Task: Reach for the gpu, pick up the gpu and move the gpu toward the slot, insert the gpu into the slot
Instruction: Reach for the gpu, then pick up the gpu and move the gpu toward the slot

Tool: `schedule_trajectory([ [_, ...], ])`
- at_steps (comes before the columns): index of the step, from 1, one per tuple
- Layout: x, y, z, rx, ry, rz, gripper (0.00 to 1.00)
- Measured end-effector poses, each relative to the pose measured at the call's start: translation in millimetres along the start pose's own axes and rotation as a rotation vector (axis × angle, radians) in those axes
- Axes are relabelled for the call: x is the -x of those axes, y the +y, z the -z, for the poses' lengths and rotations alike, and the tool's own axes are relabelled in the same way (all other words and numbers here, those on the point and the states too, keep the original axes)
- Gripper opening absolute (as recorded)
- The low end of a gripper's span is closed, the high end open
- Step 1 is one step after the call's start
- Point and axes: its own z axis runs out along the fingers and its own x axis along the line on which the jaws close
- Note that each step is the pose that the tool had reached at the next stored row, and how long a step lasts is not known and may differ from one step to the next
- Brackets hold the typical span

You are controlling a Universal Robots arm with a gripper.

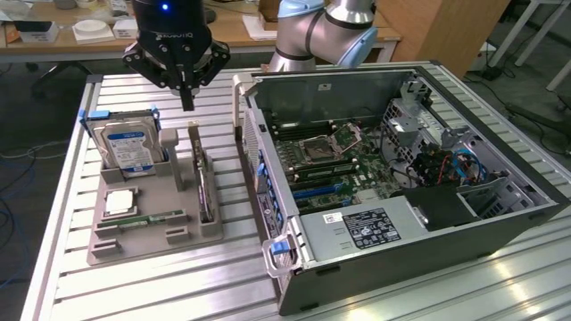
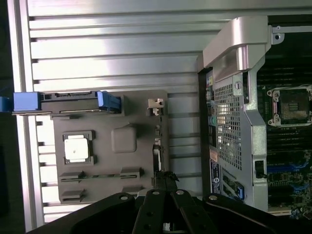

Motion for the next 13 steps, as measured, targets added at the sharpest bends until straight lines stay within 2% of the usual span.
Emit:
schedule_trajectory([
  [13,-0.2,0.0,0.0,0.0000,0.0001,0.000,0.10],
])
